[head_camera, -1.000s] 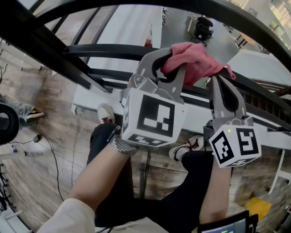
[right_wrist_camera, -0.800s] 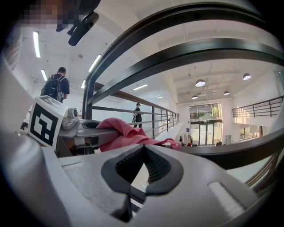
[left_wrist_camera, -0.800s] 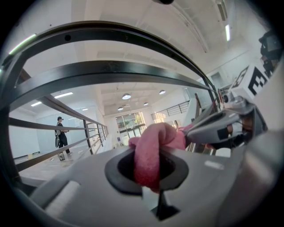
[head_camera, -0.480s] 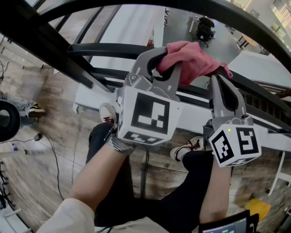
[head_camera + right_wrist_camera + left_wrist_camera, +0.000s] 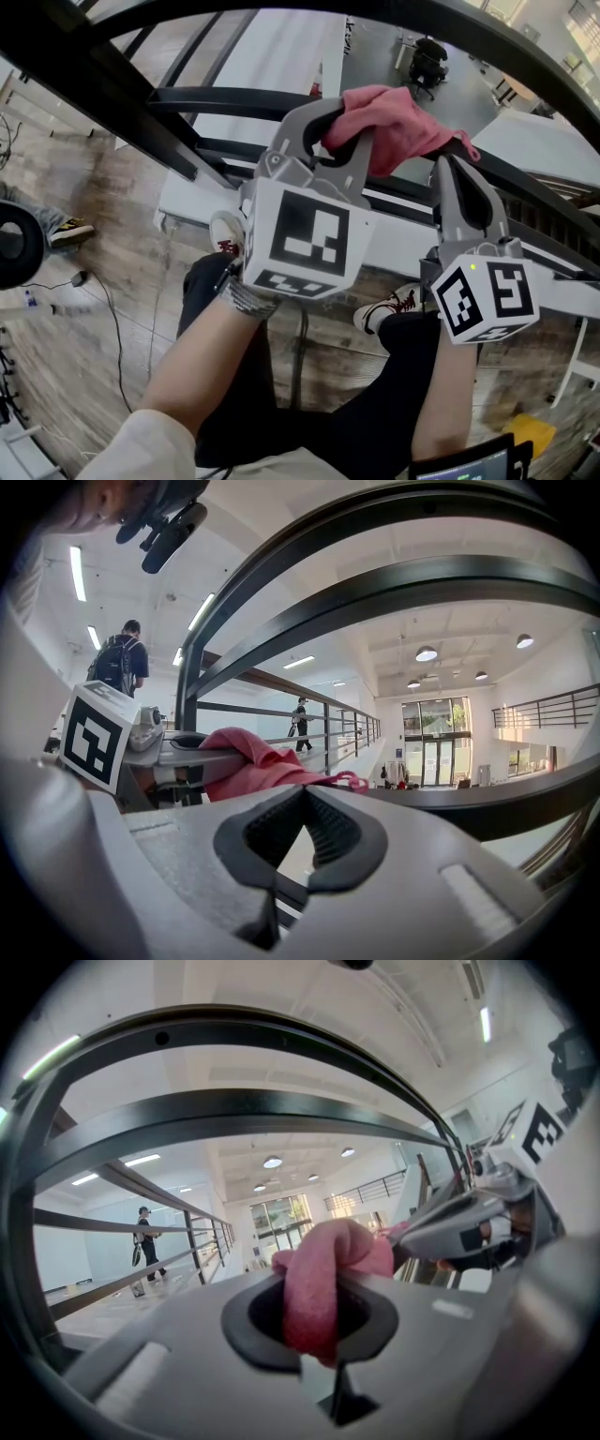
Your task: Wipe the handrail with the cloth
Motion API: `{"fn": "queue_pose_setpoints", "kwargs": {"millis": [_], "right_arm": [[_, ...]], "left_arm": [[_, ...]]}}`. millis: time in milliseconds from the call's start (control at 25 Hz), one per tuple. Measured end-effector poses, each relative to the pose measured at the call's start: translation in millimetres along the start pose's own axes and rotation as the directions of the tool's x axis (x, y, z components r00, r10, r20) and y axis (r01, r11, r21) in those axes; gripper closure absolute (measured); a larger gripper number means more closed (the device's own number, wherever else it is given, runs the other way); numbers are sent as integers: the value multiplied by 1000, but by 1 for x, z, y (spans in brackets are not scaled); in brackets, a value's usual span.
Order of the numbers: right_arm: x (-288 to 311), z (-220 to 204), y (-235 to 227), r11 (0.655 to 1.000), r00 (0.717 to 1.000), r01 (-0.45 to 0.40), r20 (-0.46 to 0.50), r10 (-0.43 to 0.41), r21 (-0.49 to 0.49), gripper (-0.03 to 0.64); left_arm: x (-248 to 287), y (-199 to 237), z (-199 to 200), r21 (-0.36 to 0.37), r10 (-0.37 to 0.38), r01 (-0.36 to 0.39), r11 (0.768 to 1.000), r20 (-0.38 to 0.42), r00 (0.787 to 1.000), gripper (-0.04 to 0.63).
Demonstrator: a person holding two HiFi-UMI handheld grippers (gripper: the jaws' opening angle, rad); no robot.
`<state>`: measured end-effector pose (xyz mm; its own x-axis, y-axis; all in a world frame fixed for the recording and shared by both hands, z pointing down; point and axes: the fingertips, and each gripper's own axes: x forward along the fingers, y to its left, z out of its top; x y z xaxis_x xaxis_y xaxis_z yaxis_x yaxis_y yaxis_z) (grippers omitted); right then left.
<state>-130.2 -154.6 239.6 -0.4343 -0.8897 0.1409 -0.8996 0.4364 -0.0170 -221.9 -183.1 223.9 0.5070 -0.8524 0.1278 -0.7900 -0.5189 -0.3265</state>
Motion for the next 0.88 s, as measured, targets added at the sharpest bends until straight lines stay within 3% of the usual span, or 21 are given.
{"fn": "queue_pose_setpoints", "kwargs": {"millis": [880], "right_arm": [[11, 1, 18, 1000, 1000, -29, -5, 29, -9, 615]], "left_arm": [[-11, 19, -8, 7, 32, -31, 999, -10, 999, 566]]}}
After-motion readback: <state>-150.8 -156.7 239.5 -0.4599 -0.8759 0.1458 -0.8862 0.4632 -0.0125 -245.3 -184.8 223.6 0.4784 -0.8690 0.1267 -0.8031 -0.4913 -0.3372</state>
